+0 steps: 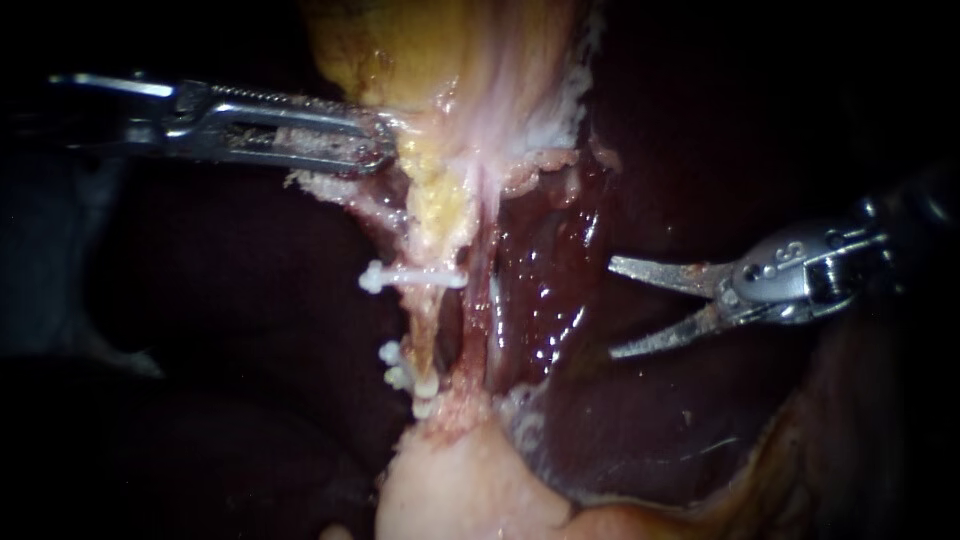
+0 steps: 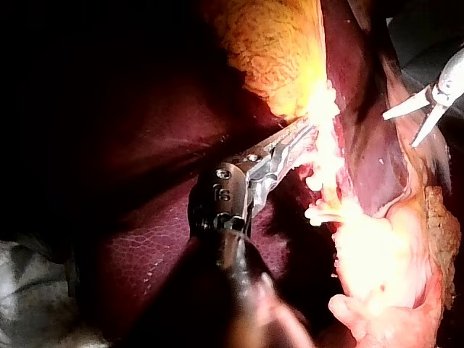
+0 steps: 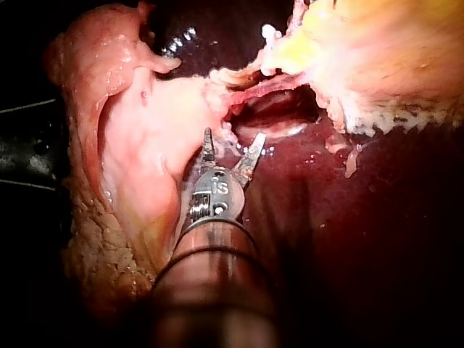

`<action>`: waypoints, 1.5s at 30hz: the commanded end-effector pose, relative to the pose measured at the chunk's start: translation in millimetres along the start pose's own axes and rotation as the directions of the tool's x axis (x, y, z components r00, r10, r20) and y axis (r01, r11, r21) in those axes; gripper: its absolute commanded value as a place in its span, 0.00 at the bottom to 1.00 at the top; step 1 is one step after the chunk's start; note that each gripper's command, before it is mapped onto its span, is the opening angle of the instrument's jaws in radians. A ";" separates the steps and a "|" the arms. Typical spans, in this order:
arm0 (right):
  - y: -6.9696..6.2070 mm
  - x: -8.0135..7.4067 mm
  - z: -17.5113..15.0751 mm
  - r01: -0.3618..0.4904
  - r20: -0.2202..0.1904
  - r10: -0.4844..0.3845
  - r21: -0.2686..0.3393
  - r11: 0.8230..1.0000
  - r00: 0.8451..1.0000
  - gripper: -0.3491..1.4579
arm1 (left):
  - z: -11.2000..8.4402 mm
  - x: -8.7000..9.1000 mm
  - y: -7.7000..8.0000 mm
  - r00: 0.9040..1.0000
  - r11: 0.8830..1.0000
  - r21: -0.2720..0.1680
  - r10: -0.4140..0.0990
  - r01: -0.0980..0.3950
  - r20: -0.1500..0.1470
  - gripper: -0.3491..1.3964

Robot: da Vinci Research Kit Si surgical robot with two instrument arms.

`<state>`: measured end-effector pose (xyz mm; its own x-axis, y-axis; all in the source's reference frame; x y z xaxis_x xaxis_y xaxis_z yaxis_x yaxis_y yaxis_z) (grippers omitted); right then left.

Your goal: Go to the cutting position left tube

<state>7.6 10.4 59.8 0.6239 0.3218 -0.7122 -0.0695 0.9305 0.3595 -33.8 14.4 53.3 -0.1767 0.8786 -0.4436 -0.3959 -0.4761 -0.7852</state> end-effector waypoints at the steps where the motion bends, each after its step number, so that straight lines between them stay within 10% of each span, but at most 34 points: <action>1: 0.0 0.0 0.0 0.000 0.000 0.000 0.000 1.000 1.000 0.98 | -0.4 0.2 0.1 1.000 1.000 -0.005 -0.001 0.001 0.001 0.00; 13: -0.2 0.5 0.3 -0.003 -0.015 0.003 0.011 1.000 1.000 0.99 | -8.4 5.1 1.4 0.999 1.000 -0.005 -0.006 0.006 -0.049 0.00; 30: -3.6 7.2 6.4 -0.059 -0.133 0.086 0.193 0.979 0.987 0.98 | -7.7 4.3 1.7 0.999 1.000 0.007 -0.003 0.003 -0.055 0.00; 45: -1.8 4.8 13.9 -0.097 -0.114 0.135 0.288 0.953 0.984 0.94 | -7.3 4.1 1.8 0.999 1.000 0.005 -0.002 0.002 -0.054 0.00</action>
<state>21.6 7.9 64.6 0.5153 0.4589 -0.7238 0.1057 0.8040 0.5851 -28.6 16.8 47.0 -0.1270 0.8761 -0.4651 -0.4013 -0.4742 -0.7837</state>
